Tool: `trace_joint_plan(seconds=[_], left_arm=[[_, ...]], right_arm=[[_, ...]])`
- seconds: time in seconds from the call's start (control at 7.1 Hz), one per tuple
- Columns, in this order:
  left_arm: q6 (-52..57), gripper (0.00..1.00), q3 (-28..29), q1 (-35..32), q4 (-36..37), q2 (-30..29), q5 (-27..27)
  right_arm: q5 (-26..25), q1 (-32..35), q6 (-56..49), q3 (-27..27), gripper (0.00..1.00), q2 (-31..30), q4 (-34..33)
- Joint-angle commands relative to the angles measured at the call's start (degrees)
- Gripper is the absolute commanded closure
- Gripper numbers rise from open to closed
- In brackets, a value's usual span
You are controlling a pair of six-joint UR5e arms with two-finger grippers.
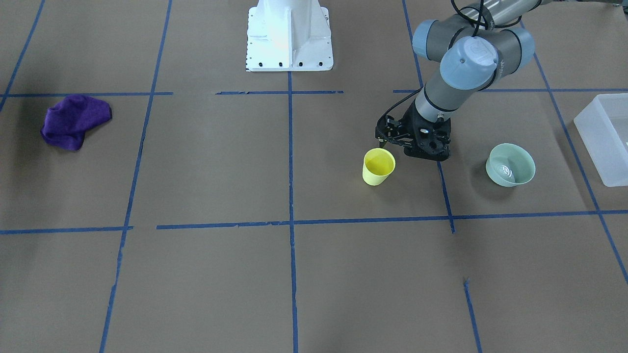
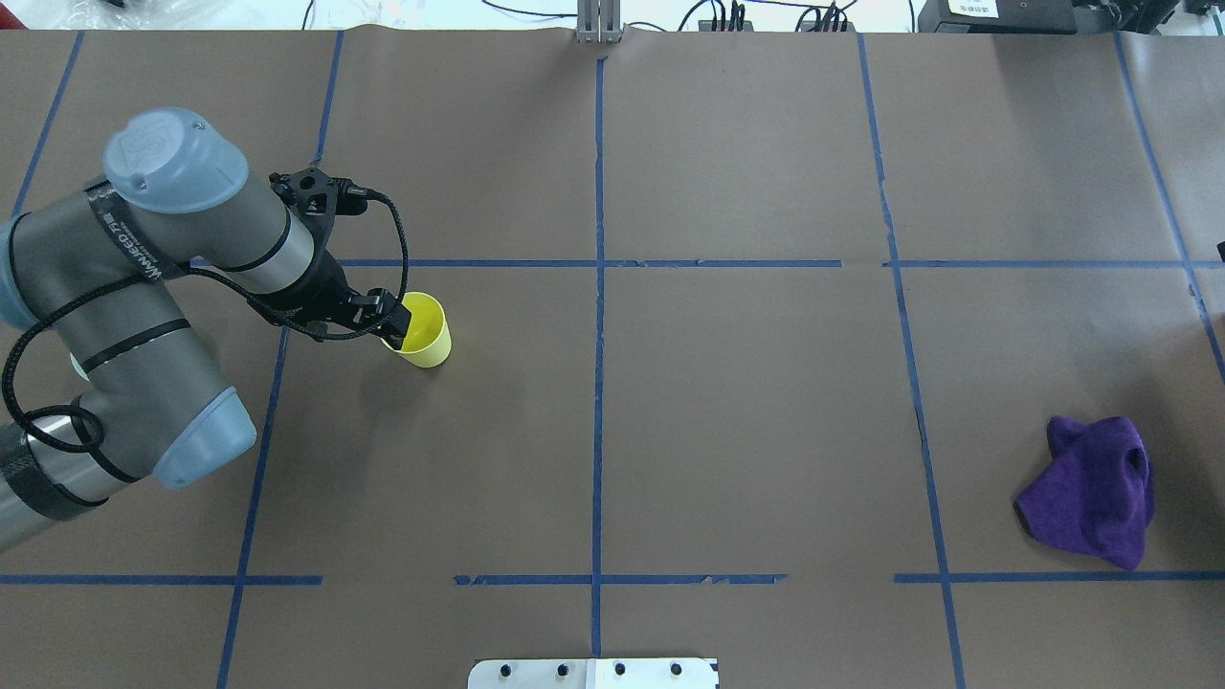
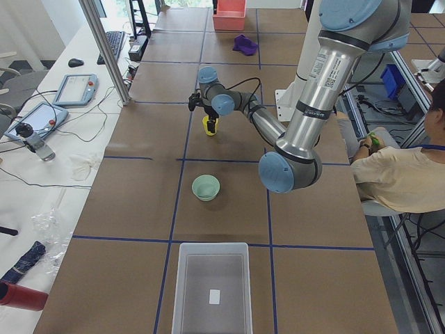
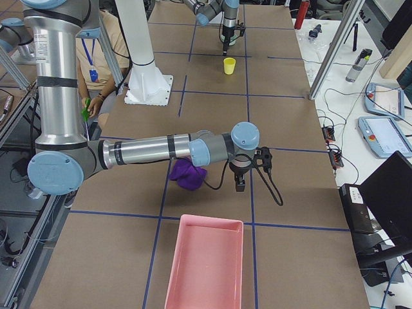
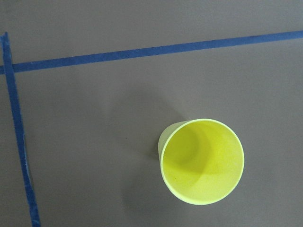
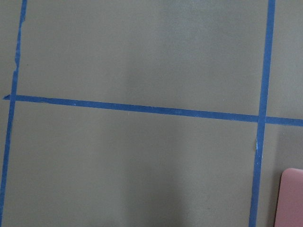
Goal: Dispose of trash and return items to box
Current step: 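Reach the left gripper to the yellow cup and grasp its rim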
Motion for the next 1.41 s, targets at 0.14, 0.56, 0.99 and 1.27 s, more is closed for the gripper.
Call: trace_joint_plan(seconds=[0.14,0.56,0.99,1.27], left_arm=[[0.3,0.0,0.82,-0.08,-1.35,-0.93,2.18],[0.04,0.01,3.73,0.1,-4.96,-1.11,2.46],[-0.05,0.06,7.59,0.1,-10.21,-1.11,2.46],[-0.05,0.16,9.18,0.18,-10.76,-1.72,2.46]], right_arm=[[0.07,0.0,-0.09,0.0,0.0,-0.12,0.0],[0.07,-0.09,-0.18,-0.09,0.0,-0.29,0.0],[0.25,-0.44,-0.18,-0.26,0.0,-0.47,0.0],[0.51,-0.53,-0.18,-0.26,0.0,-0.47,0.0]])
